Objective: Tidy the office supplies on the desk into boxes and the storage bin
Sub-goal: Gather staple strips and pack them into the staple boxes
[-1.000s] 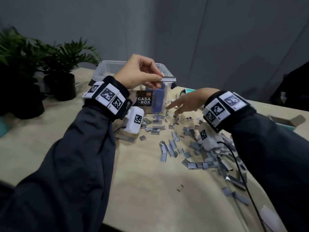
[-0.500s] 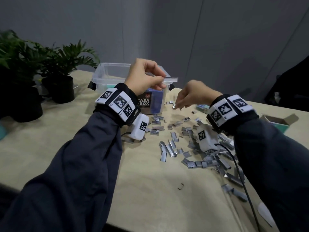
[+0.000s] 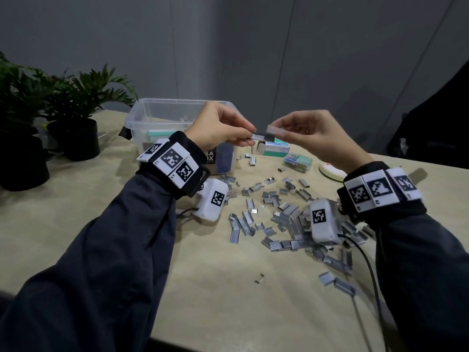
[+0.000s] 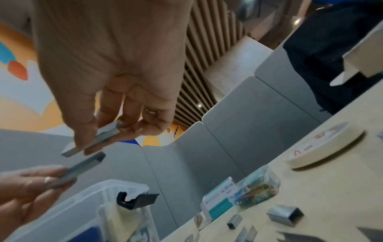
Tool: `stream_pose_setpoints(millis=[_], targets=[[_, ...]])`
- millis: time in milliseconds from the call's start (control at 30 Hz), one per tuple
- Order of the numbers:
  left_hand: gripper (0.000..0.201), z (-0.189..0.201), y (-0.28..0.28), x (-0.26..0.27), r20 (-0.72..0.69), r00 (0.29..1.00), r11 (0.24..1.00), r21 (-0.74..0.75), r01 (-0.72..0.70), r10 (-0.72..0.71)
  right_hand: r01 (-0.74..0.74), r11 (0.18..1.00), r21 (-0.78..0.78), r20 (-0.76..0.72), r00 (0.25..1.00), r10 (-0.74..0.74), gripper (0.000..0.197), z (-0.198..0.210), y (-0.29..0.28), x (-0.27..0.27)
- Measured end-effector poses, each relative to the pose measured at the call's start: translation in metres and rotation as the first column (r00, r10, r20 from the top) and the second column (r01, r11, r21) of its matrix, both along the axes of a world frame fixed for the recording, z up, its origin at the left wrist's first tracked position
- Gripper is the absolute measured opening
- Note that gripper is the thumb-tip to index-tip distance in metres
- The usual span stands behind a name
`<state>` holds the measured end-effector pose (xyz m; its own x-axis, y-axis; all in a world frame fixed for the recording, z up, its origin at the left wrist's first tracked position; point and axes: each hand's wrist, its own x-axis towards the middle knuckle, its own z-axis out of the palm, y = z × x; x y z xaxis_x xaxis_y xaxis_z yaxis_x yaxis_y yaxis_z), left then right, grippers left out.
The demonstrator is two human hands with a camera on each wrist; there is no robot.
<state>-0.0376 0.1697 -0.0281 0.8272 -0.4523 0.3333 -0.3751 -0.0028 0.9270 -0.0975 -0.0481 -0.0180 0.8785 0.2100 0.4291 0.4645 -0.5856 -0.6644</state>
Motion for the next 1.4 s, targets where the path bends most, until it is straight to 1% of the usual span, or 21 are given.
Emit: stream_pose_setpoints(millis=[100,200,267,367,500,600,700,833,967,1033,1100,1133,1200,1267,1300,1333,1400], targets=[[0.016,0.0,-0.004,-0.004,-0.069,0.998,0.998,-0.058,0.012,-0.016,0.028,0.996,-0.081,-0.004,1.0,-0.028,0.025,-0.003,-0.004,0.002],[0.013,-0.002,-0.008,-0.007,-0.132,0.991,0.994,-0.102,0.025,-0.038,0.051,0.997,-0.051,-0.002,0.999,-0.052,0.035,-0.005,-0.007,0.003],[0.012,-0.003,-0.009,-0.008,-0.163,0.986,0.992,-0.121,0.026,-0.046,0.042,0.999,-0.032,-0.01,0.999,-0.042,0.037,-0.006,-0.008,0.001],[0.009,-0.005,-0.013,-0.011,-0.229,0.972,0.981,-0.194,0.012,-0.057,0.01,0.998,0.056,-0.075,0.997,-0.006,0.037,-0.007,-0.007,-0.003],[0.008,-0.009,-0.022,-0.013,-0.316,0.946,0.959,-0.282,-0.018,-0.075,0.028,0.984,0.176,-0.188,0.982,0.006,0.035,-0.008,-0.005,-0.004],[0.009,-0.011,-0.026,-0.017,-0.355,0.93,0.95,-0.311,-0.024,-0.093,0.089,0.955,0.283,-0.234,0.972,-0.021,0.038,-0.009,-0.003,-0.002],[0.015,-0.008,-0.03,-0.022,-0.377,0.92,0.94,-0.341,-0.027,-0.111,0.15,0.939,0.309,-0.244,0.967,-0.074,0.038,-0.01,-0.004,-0.001],[0.025,-0.006,-0.043,-0.031,-0.369,0.928,0.929,-0.361,-0.085,-0.058,0.201,0.939,0.279,-0.221,0.965,-0.141,0.037,-0.006,-0.006,-0.005],[0.017,-0.004,-0.064,-0.038,-0.353,0.936,0.919,-0.371,-0.132,-0.008,0.285,0.917,0.28,-0.221,0.948,-0.227,0.042,-0.004,-0.011,-0.005],[0.013,-0.001,-0.076,-0.042,-0.334,0.942,0.916,-0.384,-0.12,-0.017,0.324,0.903,0.281,-0.233,0.936,-0.264,0.04,-0.002,-0.012,-0.005],[0.01,0.002,-0.092,-0.046,-0.294,0.956,0.927,-0.363,-0.097,-0.015,0.365,0.88,0.302,-0.226,0.925,-0.306,0.035,0.0,-0.018,-0.006],[0.009,0.004,-0.1,-0.046,-0.276,0.961,0.935,-0.339,-0.108,0.011,0.386,0.868,0.312,-0.209,0.919,-0.333,0.033,0.001,-0.023,-0.006],[0.006,0.007,-0.116,-0.043,-0.247,0.967,0.944,-0.296,-0.145,0.071,0.461,0.828,0.319,-0.152,0.887,-0.436,0.026,0.004,-0.039,-0.009],[0.008,0.008,-0.132,-0.037,-0.239,0.966,0.954,-0.252,-0.161,0.1,0.505,0.802,0.319,-0.115,0.861,-0.496,0.007,0.009,-0.058,-0.018],[0.007,0.008,-0.14,-0.035,-0.253,0.963,0.959,-0.235,-0.156,0.095,0.497,0.813,0.303,-0.111,0.866,-0.488,0.002,0.013,-0.067,-0.025],[0.006,0.009,-0.147,-0.034,-0.28,0.957,0.962,-0.231,-0.145,0.077,0.479,0.838,0.26,-0.103,0.877,-0.469,0.004,0.016,-0.076,-0.033],[0.006,0.01,-0.162,-0.035,-0.344,0.939,0.959,-0.258,-0.117,0.022,0.478,0.874,0.086,-0.059,0.878,-0.475,0.015,0.021,-0.09,-0.047]])
